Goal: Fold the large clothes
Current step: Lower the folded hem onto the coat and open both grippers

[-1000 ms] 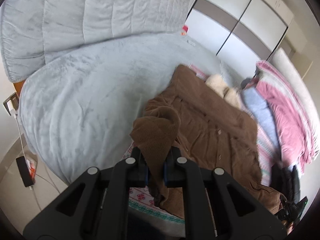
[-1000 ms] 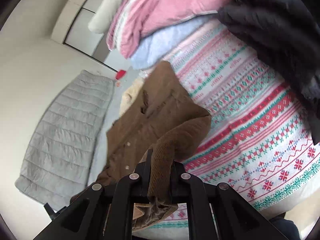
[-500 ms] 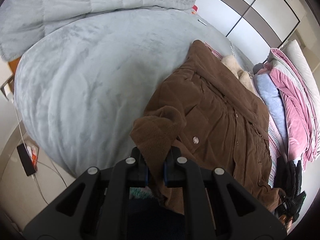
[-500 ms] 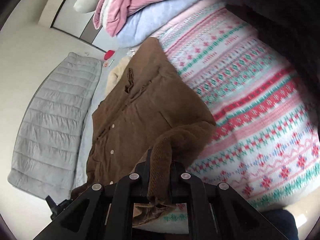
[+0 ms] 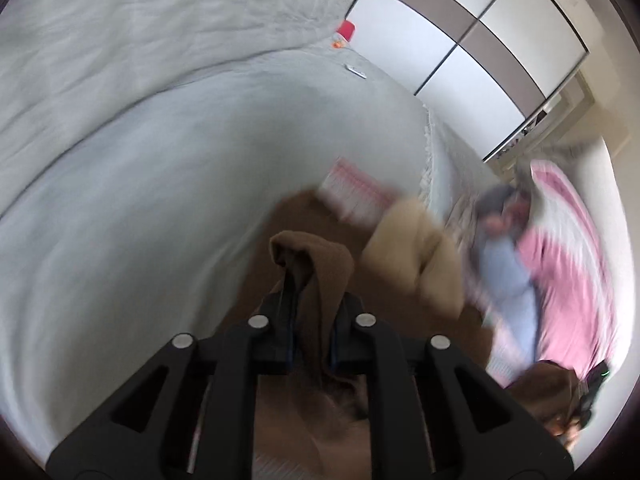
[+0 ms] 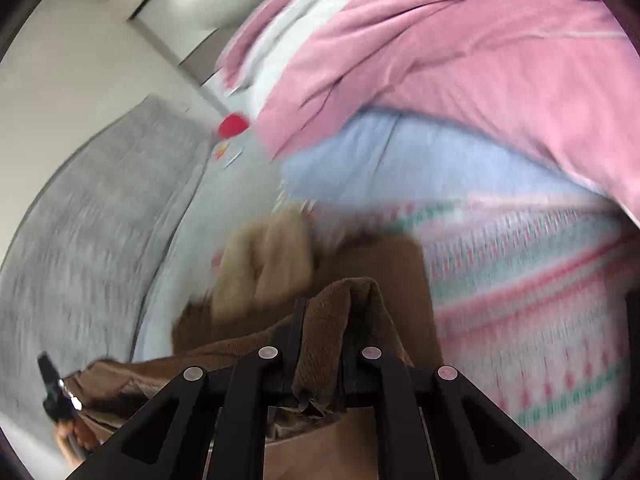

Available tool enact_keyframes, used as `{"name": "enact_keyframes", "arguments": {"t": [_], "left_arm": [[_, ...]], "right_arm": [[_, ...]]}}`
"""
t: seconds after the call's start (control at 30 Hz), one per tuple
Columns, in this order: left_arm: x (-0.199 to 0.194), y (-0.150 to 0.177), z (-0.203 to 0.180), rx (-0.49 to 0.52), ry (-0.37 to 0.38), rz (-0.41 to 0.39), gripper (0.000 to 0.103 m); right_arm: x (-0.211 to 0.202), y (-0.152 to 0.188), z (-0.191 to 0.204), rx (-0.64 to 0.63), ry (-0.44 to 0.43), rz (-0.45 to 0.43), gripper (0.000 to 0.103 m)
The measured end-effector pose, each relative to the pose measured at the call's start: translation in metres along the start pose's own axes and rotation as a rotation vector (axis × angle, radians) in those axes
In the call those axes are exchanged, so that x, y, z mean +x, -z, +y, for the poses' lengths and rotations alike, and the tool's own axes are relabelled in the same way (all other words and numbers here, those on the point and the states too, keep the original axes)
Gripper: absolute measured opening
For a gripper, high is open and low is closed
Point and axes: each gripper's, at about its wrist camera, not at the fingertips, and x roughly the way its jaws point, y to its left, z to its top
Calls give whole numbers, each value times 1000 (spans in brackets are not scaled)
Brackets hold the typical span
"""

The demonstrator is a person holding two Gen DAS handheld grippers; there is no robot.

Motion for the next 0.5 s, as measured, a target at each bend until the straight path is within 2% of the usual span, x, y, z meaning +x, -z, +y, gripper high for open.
{"name": "enact_keyframes", "arguments": {"t": [0.03,0.07,0.1,0.13,0.17,0.23,0.27,0.3,0.37,0.43,0.5], "left_arm": [[23,-25,-12,20,28,17,28],[53,-52,-20,16,46,47,49],[68,-61,-19,-35,35,78,57],[76,-64,-13,-111,41,80,58],[76,-59,-7,-154,74,53,58],[74,-47,-1,-126,125,8,63],[77,-36,2,-69,89,-12,67],[81,-27,6,-39,38,-18,68],[99,-12,17,-11,-44,5,68],[123,3,34,-52,-39,90,68],[135,4,50,-114,-15,122,68]], "right_arm": [[22,-25,-1,51,16,-21,11],[45,-49,-5,103,59,-45,12],[57,-62,-6,128,110,-53,19],[65,-70,-6,153,158,-56,26],[69,-72,-5,154,164,-57,33],[67,-63,6,25,165,-117,70],[65,-53,11,-62,216,-153,75],[66,-41,13,-137,277,-173,77],[77,-22,5,-237,310,-126,77],[86,-9,-8,-262,304,-73,77],[94,-1,-25,-274,314,-50,77]]}}
